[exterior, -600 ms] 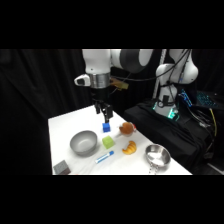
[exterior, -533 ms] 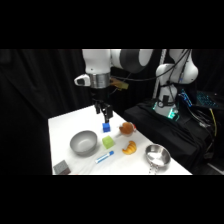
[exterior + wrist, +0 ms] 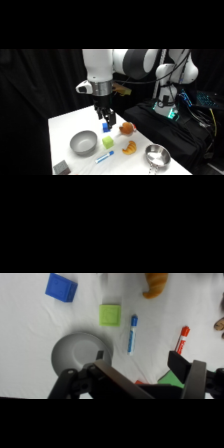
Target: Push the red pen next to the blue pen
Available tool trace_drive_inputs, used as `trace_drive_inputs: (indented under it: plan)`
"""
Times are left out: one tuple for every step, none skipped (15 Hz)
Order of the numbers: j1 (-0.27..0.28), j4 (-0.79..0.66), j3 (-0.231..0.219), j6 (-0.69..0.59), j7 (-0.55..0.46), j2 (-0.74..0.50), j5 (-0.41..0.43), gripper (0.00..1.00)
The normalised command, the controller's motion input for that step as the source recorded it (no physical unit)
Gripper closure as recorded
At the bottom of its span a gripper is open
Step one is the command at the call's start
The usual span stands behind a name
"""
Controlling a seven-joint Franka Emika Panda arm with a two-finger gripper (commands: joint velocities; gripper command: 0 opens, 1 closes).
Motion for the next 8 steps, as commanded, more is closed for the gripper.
trace_drive_inputs:
  plan:
    - [0.16,0.34,0.077,-0.04,0.3,0.26,-0.158,0.0]
    - [0.175,0.38,0.065,-0.04,0.34,0.3,-0.193,0.0]
    - [0.178,0.4,0.05,-0.05,0.34,0.31,-0.218,0.0]
    - [0.186,0.44,0.042,-0.07,0.36,0.35,-0.222,0.0]
    - [0.178,0.45,0.033,-0.09,0.34,0.35,-0.199,0.0]
    - [0.188,0.47,0.031,-0.1,0.36,0.36,-0.186,0.0]
    - [0.188,0.49,0.031,-0.11,0.34,0.37,-0.168,0.0]
    - [0.194,0.53,0.022,-0.11,0.34,0.4,-0.176,0.0]
